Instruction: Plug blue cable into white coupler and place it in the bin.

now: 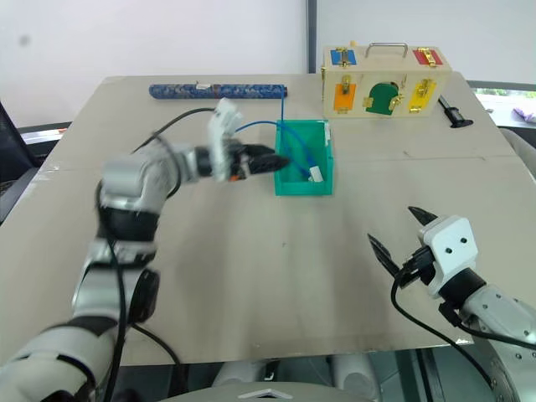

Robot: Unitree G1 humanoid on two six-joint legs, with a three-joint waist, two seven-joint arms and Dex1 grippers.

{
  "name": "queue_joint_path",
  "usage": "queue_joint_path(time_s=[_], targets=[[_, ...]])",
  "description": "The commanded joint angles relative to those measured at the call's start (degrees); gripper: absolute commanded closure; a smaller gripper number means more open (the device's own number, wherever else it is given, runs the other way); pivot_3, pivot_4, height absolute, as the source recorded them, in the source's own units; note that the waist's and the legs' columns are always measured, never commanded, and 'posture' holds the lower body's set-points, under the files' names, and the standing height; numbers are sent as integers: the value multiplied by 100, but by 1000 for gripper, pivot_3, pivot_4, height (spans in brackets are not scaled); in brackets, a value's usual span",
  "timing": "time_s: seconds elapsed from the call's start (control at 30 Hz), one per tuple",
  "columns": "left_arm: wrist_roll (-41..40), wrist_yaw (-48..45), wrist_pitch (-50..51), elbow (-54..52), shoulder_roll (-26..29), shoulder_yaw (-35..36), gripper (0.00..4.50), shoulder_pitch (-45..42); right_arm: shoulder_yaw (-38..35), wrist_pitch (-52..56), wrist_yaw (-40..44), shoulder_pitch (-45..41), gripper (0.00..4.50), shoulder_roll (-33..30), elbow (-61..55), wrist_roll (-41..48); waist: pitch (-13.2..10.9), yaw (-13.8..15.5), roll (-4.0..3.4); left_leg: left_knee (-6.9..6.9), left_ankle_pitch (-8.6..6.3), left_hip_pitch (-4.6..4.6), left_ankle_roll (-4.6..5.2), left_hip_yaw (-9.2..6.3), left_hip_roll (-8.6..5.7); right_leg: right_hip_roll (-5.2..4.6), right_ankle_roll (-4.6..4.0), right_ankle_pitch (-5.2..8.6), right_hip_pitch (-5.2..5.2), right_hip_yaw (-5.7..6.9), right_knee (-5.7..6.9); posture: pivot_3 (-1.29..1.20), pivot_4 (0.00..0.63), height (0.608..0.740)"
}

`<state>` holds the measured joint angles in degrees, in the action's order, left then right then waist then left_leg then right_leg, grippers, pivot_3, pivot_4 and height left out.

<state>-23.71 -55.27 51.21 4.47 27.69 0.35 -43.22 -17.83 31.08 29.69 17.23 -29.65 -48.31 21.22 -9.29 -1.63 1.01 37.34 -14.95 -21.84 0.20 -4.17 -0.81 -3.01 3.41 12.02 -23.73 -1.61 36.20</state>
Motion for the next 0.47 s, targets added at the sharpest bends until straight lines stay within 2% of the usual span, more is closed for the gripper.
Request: queue_joint_path(time_s=[0.03, 0.27, 0.47], targets=[[-317, -28, -384, -1274, 289, 466, 613, 915, -272, -294, 342, -59, 0, -217, 141, 211, 0, 65, -1, 2, -7, -2, 12, 1, -1, -3, 0, 0, 1, 0, -3, 0, 150, 740], [-366, -62, -1406, -2342, 782, 1305, 613, 3410, -728, -751, 1135, 271, 0, -707, 875, 315, 0, 121, -2, 4, -15, 0, 27, 1, -1, -5, -1, 1, 17, 7, -25, 0, 150, 740], [-591, 154, -1556, -3093, 891, 1809, 613, 4638, -910, -1051, 1549, 463, 0, -924, 1354, 311, -1, 153, -2, 7, -15, 4, 28, 2, 3, -6, -19, 15, 21, 15, -24, 0, 150, 740]])
